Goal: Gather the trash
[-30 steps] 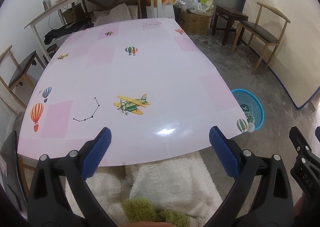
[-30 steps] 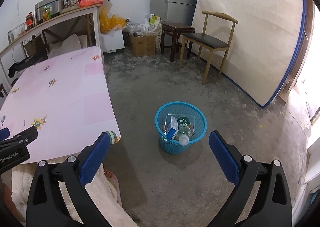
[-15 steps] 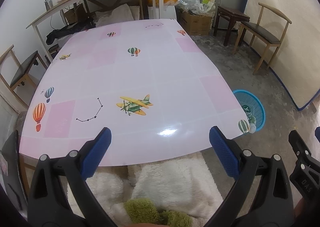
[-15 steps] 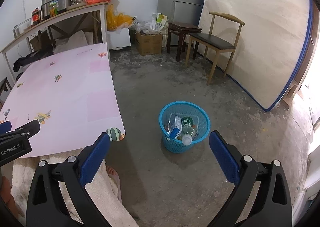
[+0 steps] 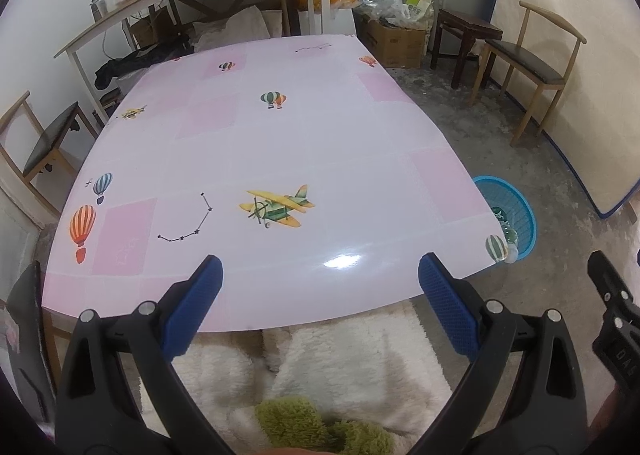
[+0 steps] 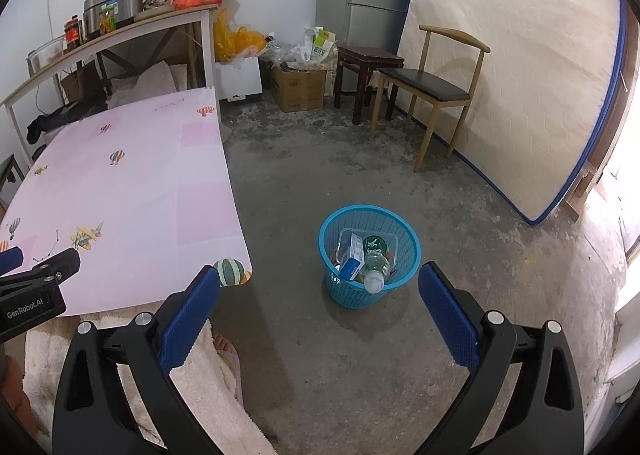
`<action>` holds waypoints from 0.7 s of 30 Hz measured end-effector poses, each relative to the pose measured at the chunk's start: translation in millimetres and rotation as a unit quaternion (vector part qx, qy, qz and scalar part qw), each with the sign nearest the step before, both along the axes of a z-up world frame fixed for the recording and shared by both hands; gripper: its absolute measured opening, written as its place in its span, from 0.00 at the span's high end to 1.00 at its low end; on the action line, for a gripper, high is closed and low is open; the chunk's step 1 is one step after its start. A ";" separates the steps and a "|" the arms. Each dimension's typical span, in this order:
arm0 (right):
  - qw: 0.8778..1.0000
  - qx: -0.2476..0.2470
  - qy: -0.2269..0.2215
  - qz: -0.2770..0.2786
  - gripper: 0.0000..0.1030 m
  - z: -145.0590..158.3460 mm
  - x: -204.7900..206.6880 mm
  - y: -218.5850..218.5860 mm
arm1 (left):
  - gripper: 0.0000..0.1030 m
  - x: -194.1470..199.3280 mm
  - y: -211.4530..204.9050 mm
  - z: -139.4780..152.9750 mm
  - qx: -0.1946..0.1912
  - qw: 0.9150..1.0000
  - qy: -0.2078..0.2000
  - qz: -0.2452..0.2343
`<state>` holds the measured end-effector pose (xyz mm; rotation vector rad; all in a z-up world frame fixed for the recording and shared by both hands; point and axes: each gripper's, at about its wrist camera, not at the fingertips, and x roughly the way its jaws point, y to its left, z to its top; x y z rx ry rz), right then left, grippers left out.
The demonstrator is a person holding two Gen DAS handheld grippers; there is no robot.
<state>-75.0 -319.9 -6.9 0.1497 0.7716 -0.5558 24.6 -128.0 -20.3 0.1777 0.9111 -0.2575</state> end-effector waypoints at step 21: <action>1.000 -0.014 -0.010 -0.018 0.06 10.2 -1.6 -13.9 | 0.08 5.0 6.4 2.0 0.007 1.000 -0.002 0.014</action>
